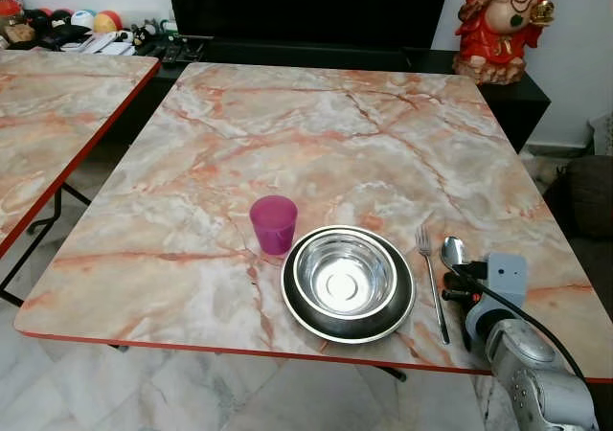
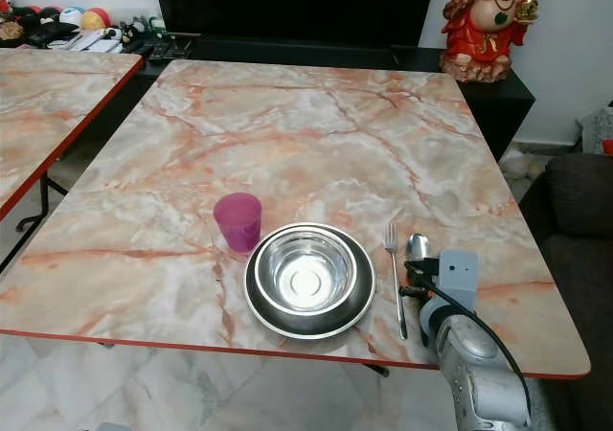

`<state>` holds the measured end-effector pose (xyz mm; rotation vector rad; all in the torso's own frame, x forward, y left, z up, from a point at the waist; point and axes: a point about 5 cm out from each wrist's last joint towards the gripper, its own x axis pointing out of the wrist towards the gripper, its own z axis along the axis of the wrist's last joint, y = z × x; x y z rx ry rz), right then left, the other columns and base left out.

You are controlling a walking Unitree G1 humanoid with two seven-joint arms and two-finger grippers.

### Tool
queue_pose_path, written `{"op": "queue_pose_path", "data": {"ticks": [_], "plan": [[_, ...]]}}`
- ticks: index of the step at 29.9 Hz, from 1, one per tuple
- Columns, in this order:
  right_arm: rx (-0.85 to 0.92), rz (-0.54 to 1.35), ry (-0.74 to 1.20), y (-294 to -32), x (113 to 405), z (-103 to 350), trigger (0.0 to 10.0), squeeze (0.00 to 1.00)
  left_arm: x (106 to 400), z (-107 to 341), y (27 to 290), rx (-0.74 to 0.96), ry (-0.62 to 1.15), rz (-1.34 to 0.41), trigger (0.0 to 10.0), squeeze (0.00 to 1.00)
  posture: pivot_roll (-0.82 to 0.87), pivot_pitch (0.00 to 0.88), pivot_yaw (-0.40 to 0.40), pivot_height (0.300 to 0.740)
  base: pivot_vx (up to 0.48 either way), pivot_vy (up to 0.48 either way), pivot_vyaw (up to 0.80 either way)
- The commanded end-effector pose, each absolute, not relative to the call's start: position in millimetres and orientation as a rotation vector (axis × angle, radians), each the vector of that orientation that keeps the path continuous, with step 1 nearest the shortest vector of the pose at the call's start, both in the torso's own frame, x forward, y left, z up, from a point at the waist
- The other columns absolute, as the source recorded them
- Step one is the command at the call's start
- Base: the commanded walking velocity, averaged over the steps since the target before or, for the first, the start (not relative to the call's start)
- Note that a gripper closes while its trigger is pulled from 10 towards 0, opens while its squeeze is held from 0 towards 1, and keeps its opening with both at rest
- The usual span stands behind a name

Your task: Setting the table

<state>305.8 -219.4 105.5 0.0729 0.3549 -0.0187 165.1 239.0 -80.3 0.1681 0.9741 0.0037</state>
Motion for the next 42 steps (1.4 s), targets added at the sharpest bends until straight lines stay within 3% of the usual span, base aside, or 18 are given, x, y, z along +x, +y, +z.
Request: {"op": "queue_pose_path", "data": {"ticks": [1,5,6,8,30,42], "plan": [[0.073,-0.033,0.365,-221.5,306.2,103.2,10.0,0.49,156.3,-84.8,237.6,0.161,1.008,0.005,10.0,0.0,-0.04,0.138,-0.018,0.74,0.0,0.0,0.0],[0.067,-0.034,0.363,-221.9,306.8,103.7,10.0,0.48,157.2,-84.4,237.7,0.16,1.005,0.005,10.0,0.0,-0.04,0.138,-0.018,0.74,0.0,0.0,0.0],[0.065,-0.035,0.362,-221.9,307.0,103.9,10.0,0.4,157.4,-84.3,237.9,0.161,1.005,0.006,10.0,0.0,-0.04,0.138,-0.018,0.74,0.0,0.0,0.0],[0.058,-0.04,0.356,-222.3,307.7,104.9,10.0,0.0,157.8,-84.0,238.2,0.162,1.004,0.005,10.0,0.0,-0.03,0.138,-0.016,0.74,0.0,0.0,0.0],[0.043,-0.064,0.252,-225.7,313.5,123.7,10.0,0.0,160.7,-83.3,235.9,0.181,0.999,-0.019,10.0,0.0,-0.04,0.137,-0.015,0.74,0.0,0.0,0.0],[0.052,-0.088,-0.005,-228.1,320.9,162.0,10.0,0.0,161.9,-82.8,235.6,0.187,0.995,-0.022,10.0,0.0,-0.04,0.126,-0.011,0.74,0.0,0.0,0.0]]}}
